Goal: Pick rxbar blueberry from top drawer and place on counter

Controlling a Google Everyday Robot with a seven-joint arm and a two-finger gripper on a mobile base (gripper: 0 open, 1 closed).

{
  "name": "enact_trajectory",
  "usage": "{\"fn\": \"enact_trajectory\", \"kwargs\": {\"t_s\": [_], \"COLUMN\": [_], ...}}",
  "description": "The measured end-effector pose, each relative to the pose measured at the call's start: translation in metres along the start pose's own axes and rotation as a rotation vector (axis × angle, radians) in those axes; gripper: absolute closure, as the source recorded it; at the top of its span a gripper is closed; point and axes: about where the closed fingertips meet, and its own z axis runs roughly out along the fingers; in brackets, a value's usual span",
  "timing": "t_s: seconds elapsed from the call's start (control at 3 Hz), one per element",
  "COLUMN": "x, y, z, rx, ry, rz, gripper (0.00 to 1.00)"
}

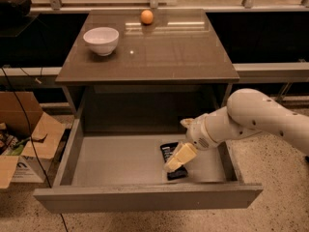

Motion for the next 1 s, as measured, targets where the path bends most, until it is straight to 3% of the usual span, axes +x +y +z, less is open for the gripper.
{"fn": "enact_trajectory", "kwargs": {"t_s": [0.67,1.0], "x": [0.027,0.050], "y": [-0.022,-0.030], "z": [0.049,0.057], "rx": [0.082,0.141], "ry": [0.006,0.055], "rz": [-0.010,0.023], "gripper": [0.00,0.00]}}
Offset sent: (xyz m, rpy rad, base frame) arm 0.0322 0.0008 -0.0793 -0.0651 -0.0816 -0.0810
